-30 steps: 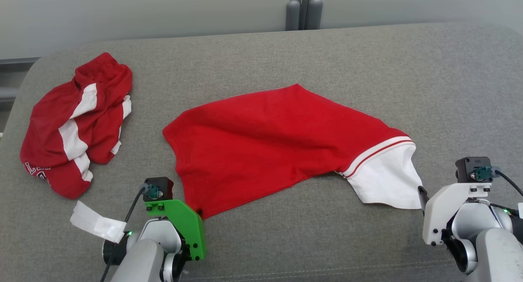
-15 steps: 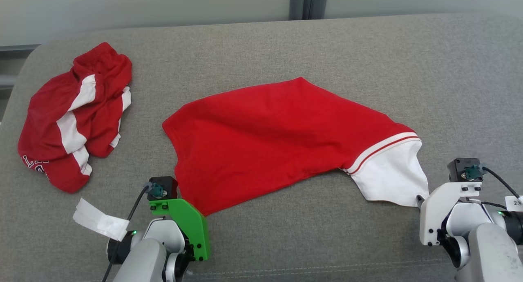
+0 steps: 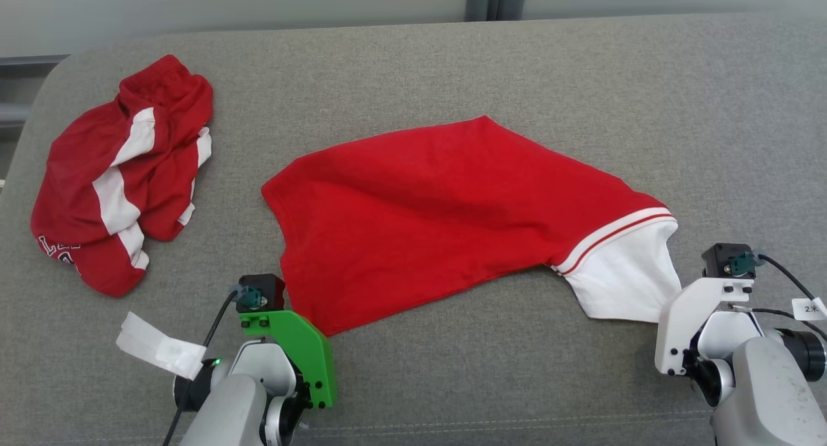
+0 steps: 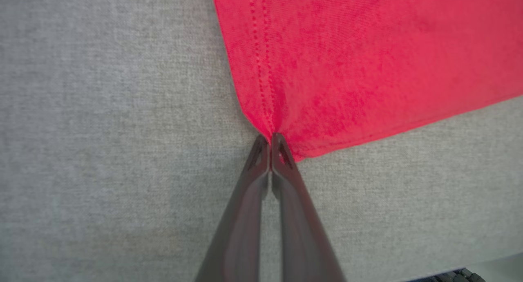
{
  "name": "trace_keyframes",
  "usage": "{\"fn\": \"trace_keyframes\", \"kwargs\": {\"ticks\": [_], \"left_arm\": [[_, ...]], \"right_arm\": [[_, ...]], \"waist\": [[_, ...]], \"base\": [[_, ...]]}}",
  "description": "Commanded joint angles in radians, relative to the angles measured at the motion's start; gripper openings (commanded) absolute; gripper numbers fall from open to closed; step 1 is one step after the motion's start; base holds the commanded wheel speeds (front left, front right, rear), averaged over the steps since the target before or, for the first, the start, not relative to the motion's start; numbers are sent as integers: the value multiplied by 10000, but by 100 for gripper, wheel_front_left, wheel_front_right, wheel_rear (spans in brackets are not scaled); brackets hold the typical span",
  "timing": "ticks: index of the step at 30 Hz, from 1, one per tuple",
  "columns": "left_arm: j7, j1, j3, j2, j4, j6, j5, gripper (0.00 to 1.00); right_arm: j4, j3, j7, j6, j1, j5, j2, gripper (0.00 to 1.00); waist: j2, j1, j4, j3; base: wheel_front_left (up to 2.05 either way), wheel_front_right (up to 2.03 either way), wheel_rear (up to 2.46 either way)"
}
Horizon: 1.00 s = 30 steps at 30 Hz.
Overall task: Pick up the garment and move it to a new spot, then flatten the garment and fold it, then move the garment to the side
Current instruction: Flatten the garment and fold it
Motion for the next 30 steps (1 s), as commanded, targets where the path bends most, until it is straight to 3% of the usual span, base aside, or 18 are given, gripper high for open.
{"fn": "trace_keyframes", "kwargs": {"ticks": [1,9,20,30], "left_arm": [[-5,-44,-47,34,207,94,-44,0],[-708,-170,194,-31,-205,92,-296,0],[-1704,-749,808,-215,-2224,39,-1866,0],[-2370,-1568,1043,-73,-3336,278,-1749,0]], "right_arm": [[419,-47,37,-24,151,-43,-23,0],[415,-95,-729,-21,-381,302,-25,0],[-1819,105,-1581,-17,-847,2273,-31,0],[-3711,416,-1207,-16,-1302,2851,-30,0]], "waist": [[0,0,13,-7],[0,0,62,-132],[0,0,-100,-554],[0,0,-462,-1000]], "base": [[0,0,0],[0,0,0],[0,0,0],[0,0,0]]}}
